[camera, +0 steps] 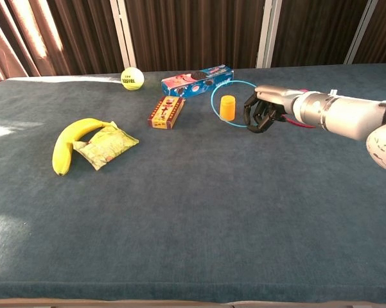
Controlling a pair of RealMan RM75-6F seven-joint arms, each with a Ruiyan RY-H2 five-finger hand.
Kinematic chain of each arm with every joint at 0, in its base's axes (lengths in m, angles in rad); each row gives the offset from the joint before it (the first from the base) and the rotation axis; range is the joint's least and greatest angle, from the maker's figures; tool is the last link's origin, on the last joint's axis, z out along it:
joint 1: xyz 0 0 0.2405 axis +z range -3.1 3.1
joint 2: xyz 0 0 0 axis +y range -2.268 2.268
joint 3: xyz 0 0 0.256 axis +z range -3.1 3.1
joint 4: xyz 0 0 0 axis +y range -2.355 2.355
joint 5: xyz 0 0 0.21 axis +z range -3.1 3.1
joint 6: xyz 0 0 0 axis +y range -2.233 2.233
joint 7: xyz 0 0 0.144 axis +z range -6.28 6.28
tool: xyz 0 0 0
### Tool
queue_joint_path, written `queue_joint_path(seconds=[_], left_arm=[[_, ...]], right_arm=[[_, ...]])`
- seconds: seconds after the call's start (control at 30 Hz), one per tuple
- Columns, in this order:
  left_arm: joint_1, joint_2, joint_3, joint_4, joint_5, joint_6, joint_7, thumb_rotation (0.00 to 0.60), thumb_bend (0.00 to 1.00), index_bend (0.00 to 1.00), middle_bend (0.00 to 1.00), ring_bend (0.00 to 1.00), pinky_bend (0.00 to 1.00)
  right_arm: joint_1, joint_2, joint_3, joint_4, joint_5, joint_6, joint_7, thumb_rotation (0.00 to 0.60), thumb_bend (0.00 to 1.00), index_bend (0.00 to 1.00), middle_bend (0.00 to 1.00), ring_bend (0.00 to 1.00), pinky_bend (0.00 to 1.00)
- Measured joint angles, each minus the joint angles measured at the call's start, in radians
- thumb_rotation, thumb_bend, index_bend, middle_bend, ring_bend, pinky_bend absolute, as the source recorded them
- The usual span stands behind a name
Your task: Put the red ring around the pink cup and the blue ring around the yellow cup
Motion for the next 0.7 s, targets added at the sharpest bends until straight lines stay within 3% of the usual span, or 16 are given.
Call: queue_joint_path(seconds=[0.33, 0.57, 0.7], left_arm=[[0.0, -0.001, 0.0, 0.006, -0.001, -0.002, -0.008, 0.6, 0.29, 0.14, 0.0, 0.0, 0.18], [-0.001, -0.002, 0.001, 0.006, -0.001, -0.005, -0.007, 0.6, 0.29, 0.14, 0.0, 0.0, 0.18], [-0.001, -0.002, 0.002, 0.005, -0.001, -0.006, -0.007, 0.6, 0.29, 0.15, 0.0, 0.0, 0.18]], right_arm=[[0.015, -0.026, -0.008, 0.048, -0.014, -0.014, 0.055, 0.6, 0.59, 0.81, 0.9, 1.0, 0.96], [0.019, -0.029, -0.009, 0.058, -0.019, -0.016, 0.087, 0.6, 0.35, 0.75, 0.9, 1.0, 0.96], [0.019, -0.028, -0.013, 0.056, -0.026, -0.007, 0.103, 0.6, 0.27, 0.7, 0.9, 1.0, 0.96]])
